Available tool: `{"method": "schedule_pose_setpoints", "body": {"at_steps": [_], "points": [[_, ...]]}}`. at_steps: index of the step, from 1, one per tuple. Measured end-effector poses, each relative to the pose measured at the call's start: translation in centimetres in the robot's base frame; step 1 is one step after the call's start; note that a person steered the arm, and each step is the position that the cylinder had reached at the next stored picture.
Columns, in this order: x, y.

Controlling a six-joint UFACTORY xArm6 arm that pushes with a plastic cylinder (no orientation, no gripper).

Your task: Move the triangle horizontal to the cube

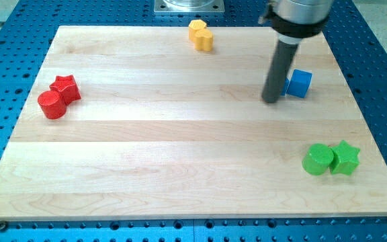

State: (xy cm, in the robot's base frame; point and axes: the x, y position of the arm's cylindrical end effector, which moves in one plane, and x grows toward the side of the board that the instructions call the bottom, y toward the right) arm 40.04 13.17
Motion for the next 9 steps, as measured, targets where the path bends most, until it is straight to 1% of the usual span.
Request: {"method": "schedule_pose_setpoints", "body": {"at_steps": [1,2,3,4,5,6,7,8,9], "points": [[0.4,-1.2],[-2.3,-5.3],[-4.9,-5.5],[-5.2,-4.3],[-9.8,4.1],[-8.0,12.6],[-5.6,10.3],[-3.7,6.1],[-3.1,1.8]]}}
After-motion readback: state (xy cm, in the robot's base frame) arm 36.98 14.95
